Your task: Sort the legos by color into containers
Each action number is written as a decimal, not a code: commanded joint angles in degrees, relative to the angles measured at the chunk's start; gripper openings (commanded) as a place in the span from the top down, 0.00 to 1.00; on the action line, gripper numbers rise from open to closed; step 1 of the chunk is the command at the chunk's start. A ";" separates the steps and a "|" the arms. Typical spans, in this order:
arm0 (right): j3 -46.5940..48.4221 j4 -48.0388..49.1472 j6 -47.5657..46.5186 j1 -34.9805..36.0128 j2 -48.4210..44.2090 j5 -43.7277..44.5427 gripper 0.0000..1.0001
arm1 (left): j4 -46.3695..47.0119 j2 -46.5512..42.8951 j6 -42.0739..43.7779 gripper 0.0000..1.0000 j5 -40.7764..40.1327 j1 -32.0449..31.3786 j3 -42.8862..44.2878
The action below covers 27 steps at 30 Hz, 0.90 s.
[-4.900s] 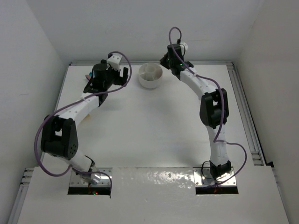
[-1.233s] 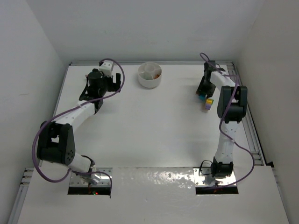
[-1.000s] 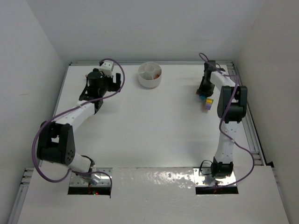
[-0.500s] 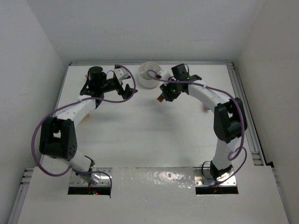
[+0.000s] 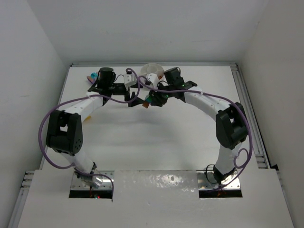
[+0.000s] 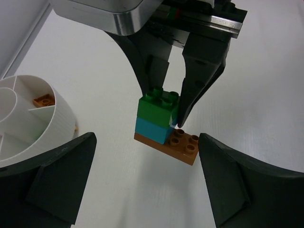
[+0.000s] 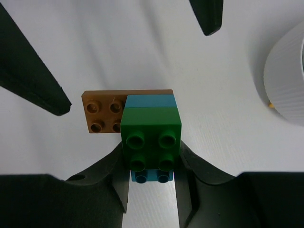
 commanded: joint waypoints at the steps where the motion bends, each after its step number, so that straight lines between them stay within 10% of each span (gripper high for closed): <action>1: -0.43 5.97 2.60 0.50 -3.73 -3.33 1.00 | 0.30 0.03 -3.30 0.13 -0.33 0.03 1.50; 10: -0.53 12.56 12.63 0.68 -4.26 6.35 1.00 | 2.83 0.21 -22.98 0.08 -9.71 -1.90 0.27; 27: -2.90 16.17 14.30 1.29 -5.31 9.51 1.00 | 7.60 2.84 -40.15 1.00 -21.07 -2.16 1.68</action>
